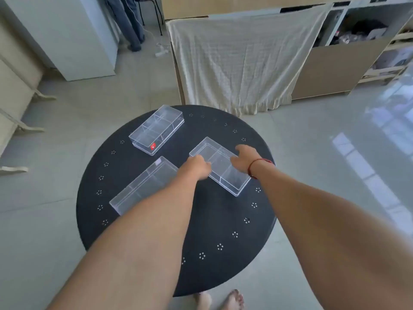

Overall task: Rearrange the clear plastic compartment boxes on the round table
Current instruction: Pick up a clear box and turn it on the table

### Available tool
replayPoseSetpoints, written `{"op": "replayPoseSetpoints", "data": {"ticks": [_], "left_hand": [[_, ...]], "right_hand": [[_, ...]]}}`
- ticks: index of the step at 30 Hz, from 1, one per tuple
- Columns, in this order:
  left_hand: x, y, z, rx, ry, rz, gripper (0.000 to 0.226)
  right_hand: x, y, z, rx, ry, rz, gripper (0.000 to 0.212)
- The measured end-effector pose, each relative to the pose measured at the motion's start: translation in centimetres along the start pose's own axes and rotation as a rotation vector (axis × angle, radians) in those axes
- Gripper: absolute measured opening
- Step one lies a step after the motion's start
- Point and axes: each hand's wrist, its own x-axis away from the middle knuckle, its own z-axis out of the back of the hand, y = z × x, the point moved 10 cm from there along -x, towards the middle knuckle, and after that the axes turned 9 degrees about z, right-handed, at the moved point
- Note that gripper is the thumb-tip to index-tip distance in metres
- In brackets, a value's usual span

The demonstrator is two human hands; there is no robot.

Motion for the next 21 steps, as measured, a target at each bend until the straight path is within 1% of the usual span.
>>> {"op": "replayPoseSetpoints", "data": {"ticks": [1,5,8,10,13,16,18,19,21], "left_hand": [[-0.2,-0.2,-1.2,-0.009,-0.045,0.021,0.052],[-1.8,-1.6,-4.5,0.033,-0.075,0.07,0.056],[-3.0,-2.0,-5.3,0.05,-0.041,0.058,0.059],[-3.4,-2.1,-5.3,0.108,-0.037,0.056,0.056],[-3.1,-1.5,-4.9,0.192,-0.052,0.037,0.049],[-3.5,-1.6,-5.0,0.297,-0.101,0.063,0.054],[-3.4,-1.6,-5.0,0.423,-0.148,0.068,0.056],[-3.4,-1.3,-4.8,0.472,-0.163,0.053,0.056],[-3.2,-0.5,-4.0,0.498,-0.166,-0.001,0.056]], "right_hand": [[-0.1,0.7,-0.5,0.007,0.001,-0.024,0.045],[-0.5,2.8,-2.3,-0.023,0.047,-0.078,0.026],[-0.5,3.3,-2.9,-0.022,0.052,-0.093,0.033],[-1.0,3.9,-3.3,-0.025,0.042,-0.089,0.035],[-1.7,4.1,-4.0,-0.082,-0.025,-0.058,0.04],[-1.4,4.2,-4.9,-0.213,-0.085,-0.078,0.036],[-1.1,4.1,-5.7,-0.281,-0.112,-0.093,0.033],[-1.0,4.1,-6.0,-0.305,-0.119,-0.098,0.032],[-0.9,4.0,-6.3,-0.337,-0.118,-0.105,0.028]]}}
